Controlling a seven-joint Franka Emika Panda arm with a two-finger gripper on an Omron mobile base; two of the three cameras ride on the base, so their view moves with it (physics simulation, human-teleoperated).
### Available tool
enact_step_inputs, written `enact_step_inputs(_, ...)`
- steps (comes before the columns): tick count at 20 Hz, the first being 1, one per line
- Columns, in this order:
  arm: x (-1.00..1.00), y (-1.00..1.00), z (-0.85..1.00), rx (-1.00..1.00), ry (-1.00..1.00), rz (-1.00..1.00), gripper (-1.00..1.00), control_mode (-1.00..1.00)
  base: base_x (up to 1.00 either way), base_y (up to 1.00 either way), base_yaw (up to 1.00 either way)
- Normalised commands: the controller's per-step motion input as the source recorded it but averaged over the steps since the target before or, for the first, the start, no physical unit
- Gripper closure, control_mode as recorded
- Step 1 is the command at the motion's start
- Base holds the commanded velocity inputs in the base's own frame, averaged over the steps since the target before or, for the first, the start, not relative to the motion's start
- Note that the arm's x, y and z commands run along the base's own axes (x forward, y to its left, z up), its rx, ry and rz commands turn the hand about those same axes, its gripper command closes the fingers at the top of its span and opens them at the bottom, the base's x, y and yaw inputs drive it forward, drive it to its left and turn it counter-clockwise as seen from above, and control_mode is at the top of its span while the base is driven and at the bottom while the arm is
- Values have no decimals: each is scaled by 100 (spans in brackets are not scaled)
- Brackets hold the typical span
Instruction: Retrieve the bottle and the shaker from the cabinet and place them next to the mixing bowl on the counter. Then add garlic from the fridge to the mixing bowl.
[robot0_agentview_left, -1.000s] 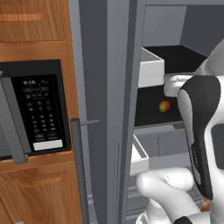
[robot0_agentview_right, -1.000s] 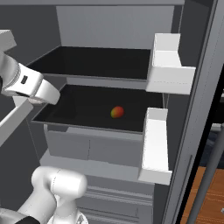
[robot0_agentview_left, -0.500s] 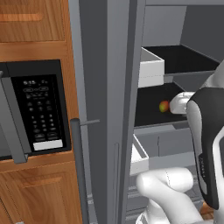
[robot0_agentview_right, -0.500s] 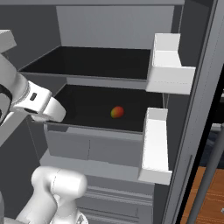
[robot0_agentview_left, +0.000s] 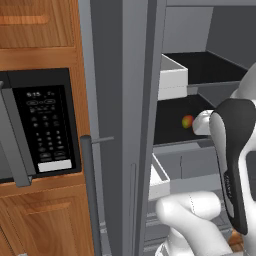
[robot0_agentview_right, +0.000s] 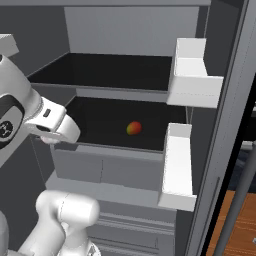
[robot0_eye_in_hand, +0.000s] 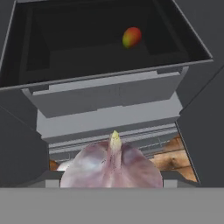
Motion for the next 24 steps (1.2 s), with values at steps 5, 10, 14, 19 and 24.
enact_step_inputs(5, 0, 0, 0, 0, 0, 0, 100, 100, -15, 0, 0)
enact_step_inputs(10, 0, 0, 0, 0, 0, 0, 100, 100, -100, 13, 0)
enact_step_inputs(14, 0, 0, 0, 0, 0, 0, 100, 100, -100, 20, -3)
enact_step_inputs(19, 0, 0, 0, 0, 0, 0, 100, 100, -97, 1, -42)
enact_step_inputs(24, 0, 0, 0, 0, 0, 0, 100, 100, -34, -1, -76)
